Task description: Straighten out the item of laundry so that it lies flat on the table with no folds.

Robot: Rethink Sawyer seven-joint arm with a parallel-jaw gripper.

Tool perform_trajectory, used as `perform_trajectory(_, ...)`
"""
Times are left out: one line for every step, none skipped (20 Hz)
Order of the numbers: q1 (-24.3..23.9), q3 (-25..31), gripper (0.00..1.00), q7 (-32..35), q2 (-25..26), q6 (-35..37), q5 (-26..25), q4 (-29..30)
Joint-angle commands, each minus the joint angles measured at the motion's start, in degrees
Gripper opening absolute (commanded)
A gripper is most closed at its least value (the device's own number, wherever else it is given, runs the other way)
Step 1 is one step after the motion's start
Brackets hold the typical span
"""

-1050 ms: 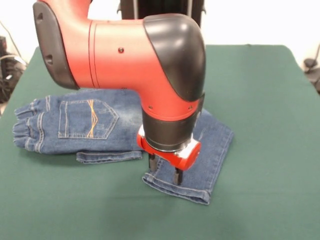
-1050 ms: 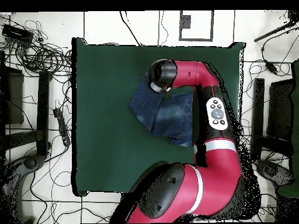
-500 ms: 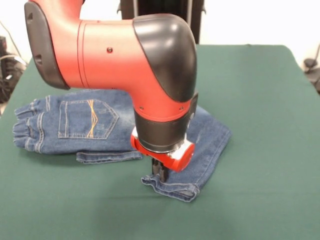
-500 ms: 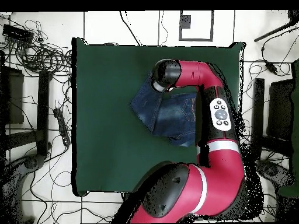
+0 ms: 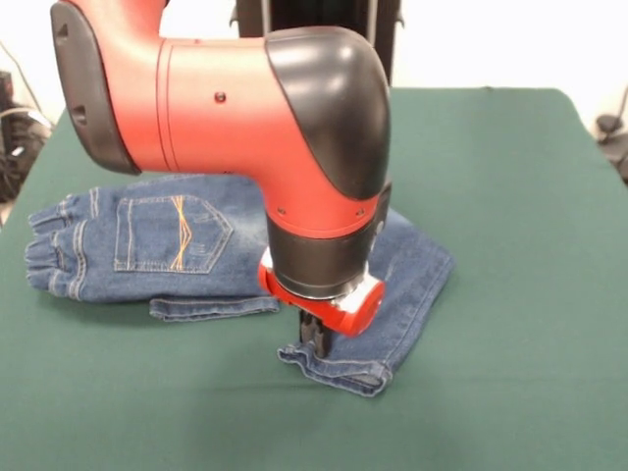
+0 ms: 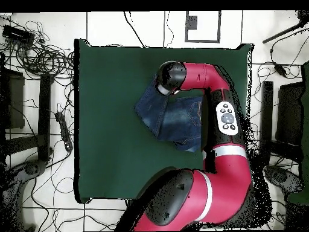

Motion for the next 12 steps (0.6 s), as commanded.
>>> perform_trajectory(5.3, -1.1, 0.00, -2.6, -1.3, 1.9, -0.8, 4.5)
perform_trajectory(5.8, -1.7, 0.00, -1.1, -2.0, 3.0, -0.3, 4.9)
perform_trajectory(6.4, -2.4, 0.00, 0.6, -2.7, 4.6, 0.4, 5.4)
perform_trajectory(6.9, -3.0, 0.00, 1.5, -3.2, 6.3, 1.1, 6.0)
perform_trajectory(7.5, -3.8, 0.00, 3.1, -3.8, 7.9, 1.7, 6.4)
perform_trajectory(8.0, -4.6, 0.00, 4.4, -4.1, 8.5, 2.1, 6.8)
perform_trajectory(8.6, -5.4, 0.00, 6.3, -4.6, 9.2, 2.7, 7.2)
perform_trajectory(9.0, -6.0, 0.00, 7.8, -4.9, 9.0, 3.4, 7.8)
perform_trajectory(9.4, -6.7, 0.00, 9.2, -5.2, 8.9, 4.0, 8.4)
perform_trajectory(9.6, -7.0, 0.00, 9.6, -5.1, 9.2, 4.5, 8.4)
perform_trajectory(9.9, -7.5, 0.00, 9.5, -5.3, 9.2, 5.0, 8.6)
perform_trajectory(10.1, -7.8, 0.00, 10.2, -5.2, 9.5, 5.5, 8.6)
